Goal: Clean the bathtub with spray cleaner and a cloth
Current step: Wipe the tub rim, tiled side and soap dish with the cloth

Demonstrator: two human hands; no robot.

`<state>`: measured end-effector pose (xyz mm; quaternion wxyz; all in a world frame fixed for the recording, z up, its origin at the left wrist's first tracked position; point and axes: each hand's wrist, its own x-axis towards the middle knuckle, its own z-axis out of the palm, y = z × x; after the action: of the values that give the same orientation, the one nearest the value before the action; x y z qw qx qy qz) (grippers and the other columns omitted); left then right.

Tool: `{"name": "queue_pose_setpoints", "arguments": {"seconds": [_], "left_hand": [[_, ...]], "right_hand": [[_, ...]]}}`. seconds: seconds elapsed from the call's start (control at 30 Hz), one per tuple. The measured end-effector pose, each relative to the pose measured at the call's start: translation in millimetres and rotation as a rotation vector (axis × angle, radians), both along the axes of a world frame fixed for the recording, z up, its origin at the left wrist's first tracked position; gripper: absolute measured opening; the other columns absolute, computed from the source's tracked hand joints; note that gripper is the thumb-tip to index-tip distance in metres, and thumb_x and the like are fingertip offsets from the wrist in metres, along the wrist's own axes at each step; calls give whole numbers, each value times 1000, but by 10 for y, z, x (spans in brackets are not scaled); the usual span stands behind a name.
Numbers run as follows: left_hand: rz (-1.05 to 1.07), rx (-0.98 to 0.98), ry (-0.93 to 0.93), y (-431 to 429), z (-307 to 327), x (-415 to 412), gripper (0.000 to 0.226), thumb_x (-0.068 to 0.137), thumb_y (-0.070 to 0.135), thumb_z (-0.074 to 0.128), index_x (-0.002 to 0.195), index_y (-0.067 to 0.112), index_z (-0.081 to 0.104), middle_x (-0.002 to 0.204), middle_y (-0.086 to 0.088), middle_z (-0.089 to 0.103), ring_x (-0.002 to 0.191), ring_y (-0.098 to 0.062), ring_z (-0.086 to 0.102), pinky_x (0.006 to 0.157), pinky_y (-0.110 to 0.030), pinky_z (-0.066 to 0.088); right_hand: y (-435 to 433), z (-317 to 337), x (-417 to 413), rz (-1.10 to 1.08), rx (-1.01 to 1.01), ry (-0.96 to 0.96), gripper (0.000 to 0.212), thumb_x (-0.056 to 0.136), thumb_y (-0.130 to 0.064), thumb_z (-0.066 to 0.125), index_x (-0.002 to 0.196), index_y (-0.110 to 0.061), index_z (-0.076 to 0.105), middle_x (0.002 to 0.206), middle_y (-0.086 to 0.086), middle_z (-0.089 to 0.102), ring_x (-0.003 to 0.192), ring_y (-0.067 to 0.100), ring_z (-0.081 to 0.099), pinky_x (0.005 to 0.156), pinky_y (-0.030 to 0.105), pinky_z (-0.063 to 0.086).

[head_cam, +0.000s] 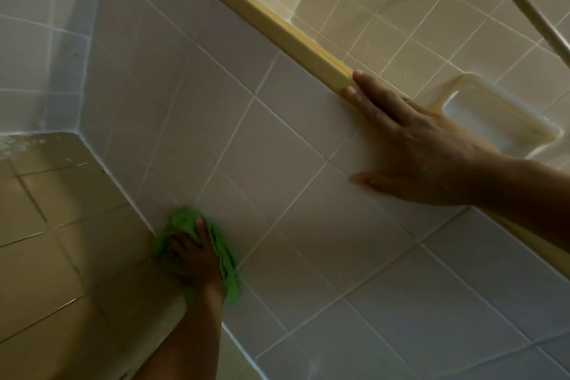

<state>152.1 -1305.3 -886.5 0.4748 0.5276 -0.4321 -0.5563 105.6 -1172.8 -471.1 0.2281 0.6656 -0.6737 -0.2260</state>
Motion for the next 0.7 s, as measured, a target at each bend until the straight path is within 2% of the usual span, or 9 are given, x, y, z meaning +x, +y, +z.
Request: {"name": "queue_pose_setpoints", "arguments": {"seconds": [0.03, 0.1, 0.13, 0.17, 0.2, 0.27, 0.43, 0.57, 0.7], "left_hand": [[6, -19, -60, 106, -130, -54, 69, 112, 46, 30, 109, -17, 59, 88, -39, 67, 72, -52, 70, 62, -66, 58], [-13, 104, -164, 209, -60, -33, 91, 108, 61, 22, 120, -21, 60, 113, -44, 62, 101, -58, 65, 96, -70, 47], [-54, 163, -204, 218, 123, 31, 98, 104, 68, 17, 135, -18, 53, 133, -43, 53, 123, -57, 55, 112, -62, 32], [-96, 244, -149, 252, 349, 105, 94, 103, 68, 18, 149, -11, 41, 152, -37, 40, 141, -50, 40, 119, -50, 19], [-85, 294, -66, 264, 510, 145, 83, 106, 63, 23, 158, -1, 29, 164, -28, 26, 151, -42, 26, 121, -43, 12], [-74, 376, 36, 246, 729, 144, 71, 109, 54, 27, 164, 11, 18, 171, -15, 11, 157, -32, 11, 122, -41, 7], [-92, 365, 31, 119, 1097, 87, 73, 104, 64, 24, 165, 25, 14, 173, -3, 7, 158, -31, 7, 120, -63, 5], [-86, 197, 31, 54, 1488, 6, 76, 100, 71, 22, 165, 31, 13, 173, 5, 2, 159, -26, 1, 117, -74, 2], [-98, -17, 1, 149, 1925, -59, 90, 89, 81, 13, 164, 32, 14, 173, 7, 0, 159, -23, -7, 115, -78, 2]], "right_hand": [[-13, 1, 10, -8, 4, 7, 113, 85, -75, 54, 161, -28, -15, 168, -8, -23, 158, 21, 2, 126, 41, 18], [-34, 1, 28, -19, 10, 24, 115, 84, -75, 54, 161, -28, -15, 168, -8, -25, 158, 21, 0, 125, 38, 15], [-43, 4, 30, -15, 10, 35, 114, 84, -75, 54, 161, -27, -14, 168, -7, -25, 158, 22, 1, 124, 37, 14], [-51, 4, 33, -10, 9, 43, 114, 84, -75, 55, 162, -26, -13, 168, -6, -24, 158, 23, 2, 124, 36, 13], [-60, 4, 38, -8, 11, 48, 113, 84, -74, 55, 162, -26, -12, 168, -5, -24, 158, 23, 2, 123, 36, 12], [-89, 5, 55, -13, 19, 55, 113, 85, -73, 56, 162, -27, -12, 168, -5, -25, 158, 23, 2, 122, 35, 8], [-133, 17, 96, -23, 23, 71, 111, 85, -73, 54, 162, -29, -12, 166, -7, -29, 157, 19, -3, 117, 30, -4], [-141, 15, 99, -36, 19, 69, 110, 85, -75, 50, 162, -28, -13, 166, -9, -28, 157, 18, -3, 118, 33, -1], [-154, 6, 52, -10, -22, 0, 98, 89, -78, 31, 163, -27, -9, 170, -8, -18, 157, 16, 1, 121, 31, 1]]}}
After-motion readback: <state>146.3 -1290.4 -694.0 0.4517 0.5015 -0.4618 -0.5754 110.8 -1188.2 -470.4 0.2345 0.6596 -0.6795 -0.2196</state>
